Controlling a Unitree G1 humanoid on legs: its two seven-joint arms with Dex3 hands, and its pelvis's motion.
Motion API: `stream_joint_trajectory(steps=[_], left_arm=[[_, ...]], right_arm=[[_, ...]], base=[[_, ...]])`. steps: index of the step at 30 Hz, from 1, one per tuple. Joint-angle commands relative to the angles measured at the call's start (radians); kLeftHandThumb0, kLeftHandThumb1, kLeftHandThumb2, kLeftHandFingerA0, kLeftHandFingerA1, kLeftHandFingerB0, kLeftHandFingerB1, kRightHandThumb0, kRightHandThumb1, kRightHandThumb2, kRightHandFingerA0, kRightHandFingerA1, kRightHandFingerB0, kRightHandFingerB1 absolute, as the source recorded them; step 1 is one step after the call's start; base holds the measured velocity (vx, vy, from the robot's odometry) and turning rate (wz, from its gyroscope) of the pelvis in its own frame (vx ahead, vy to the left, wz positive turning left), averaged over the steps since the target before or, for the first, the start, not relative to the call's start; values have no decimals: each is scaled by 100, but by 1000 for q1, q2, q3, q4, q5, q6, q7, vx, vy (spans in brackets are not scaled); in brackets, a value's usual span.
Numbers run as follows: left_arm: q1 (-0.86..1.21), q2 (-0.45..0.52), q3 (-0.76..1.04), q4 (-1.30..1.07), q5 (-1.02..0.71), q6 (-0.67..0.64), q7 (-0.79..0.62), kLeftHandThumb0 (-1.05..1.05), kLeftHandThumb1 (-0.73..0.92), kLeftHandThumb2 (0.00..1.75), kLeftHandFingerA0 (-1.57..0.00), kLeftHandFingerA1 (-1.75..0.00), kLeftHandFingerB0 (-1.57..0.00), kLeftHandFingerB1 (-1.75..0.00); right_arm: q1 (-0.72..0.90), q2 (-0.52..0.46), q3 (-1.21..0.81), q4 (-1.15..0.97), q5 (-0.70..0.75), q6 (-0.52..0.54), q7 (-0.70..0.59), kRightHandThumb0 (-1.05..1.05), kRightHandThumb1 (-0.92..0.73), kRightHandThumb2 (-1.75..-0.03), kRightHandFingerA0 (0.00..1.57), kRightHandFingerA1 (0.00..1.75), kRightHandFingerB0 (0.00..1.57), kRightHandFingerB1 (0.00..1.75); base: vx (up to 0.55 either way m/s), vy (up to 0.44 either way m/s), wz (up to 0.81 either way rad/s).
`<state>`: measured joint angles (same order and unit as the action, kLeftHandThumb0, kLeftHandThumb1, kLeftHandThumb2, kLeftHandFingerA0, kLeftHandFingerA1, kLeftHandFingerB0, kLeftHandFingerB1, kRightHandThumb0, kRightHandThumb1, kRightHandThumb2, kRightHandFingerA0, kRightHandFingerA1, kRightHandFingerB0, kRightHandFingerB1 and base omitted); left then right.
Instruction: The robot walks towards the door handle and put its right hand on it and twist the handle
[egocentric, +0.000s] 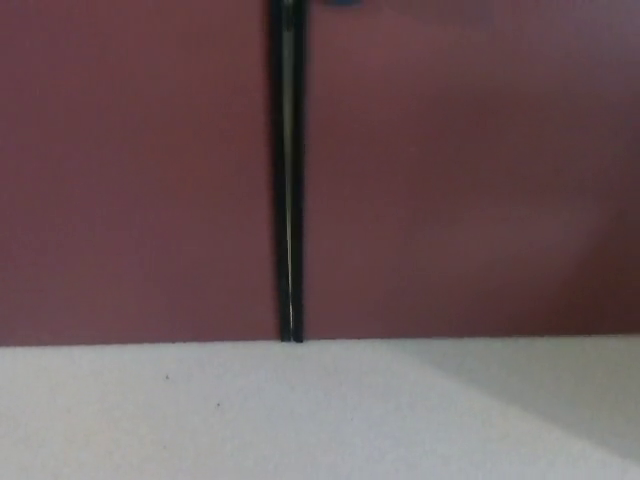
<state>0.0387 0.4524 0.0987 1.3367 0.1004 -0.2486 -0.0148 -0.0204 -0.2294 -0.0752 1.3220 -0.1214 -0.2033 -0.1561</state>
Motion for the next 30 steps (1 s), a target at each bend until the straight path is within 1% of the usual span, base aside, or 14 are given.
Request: stream_joint_trajectory(steps=[1, 5, 6, 9, 10, 13, 21, 26, 30], left_arm=[[1, 3, 2, 3, 8, -1, 1, -40, 17, 109, -74, -116, -53, -99], [13, 2, 5, 2, 5, -8, -3, -41, 17, 109, -74, -116, -53, -100], [18, 2, 6, 2, 5, -9, -4, -40, 17, 109, -72, -117, -53, -100], [17, 2, 4, 2, 6, -6, -2, -41, 17, 109, -71, -117, -53, -100], [17, 2, 5, 2, 6, -6, -2, -41, 17, 109, -71, -117, -53, -100], [11, 6, 8, 3, 4, 1, -7, -40, 17, 108, -71, -116, -54, -100], [-4, 0, -1, 3, 14, 1, 6, -41, 17, 109, -73, -116, -55, -101], [-4, 0, 1, 2, 8, 2, -6, -41, 18, 108, -75, -115, -57, -100], [-1, 2, 7, 1, 2, -1, -9, -42, 18, 107, -76, -115, -57, -100]], right_arm=[[5, 10, 3, -9, -1, 15, 1, -12, -72, -60, 70, 60, 46, 42], [14, 11, 7, -12, -4, 14, 2, -11, -73, -61, 69, 60, 46, 42], [18, 11, 7, -12, -3, 13, 4, -10, -73, -61, 69, 60, 46, 42], [17, 12, 7, -12, -1, 13, 10, -10, -73, -61, 69, 60, 46, 42], [17, 12, 7, -12, -1, 13, 10, -10, -73, -61, 69, 60, 46, 42], [11, 16, 11, -12, -3, 16, 16, -10, -73, -60, 69, 59, 46, 42], [12, 7, 8, -10, -2, 17, 28, -10, -72, -60, 70, 59, 46, 42], [11, 5, 14, -9, -8, 25, 36, -11, -71, -60, 70, 58, 46, 42], [0, 10, 11, -10, -2, 34, 40, -11, -71, -60, 70, 58, 46, 42]], base=[[0, 0, 0], [16, -9, -3], [0, 0, 0], [135, 145, 0], [276, 370, 7], [160, -147, 5], [202, 64, 6], [254, -54, 6], [256, -177, 5]])
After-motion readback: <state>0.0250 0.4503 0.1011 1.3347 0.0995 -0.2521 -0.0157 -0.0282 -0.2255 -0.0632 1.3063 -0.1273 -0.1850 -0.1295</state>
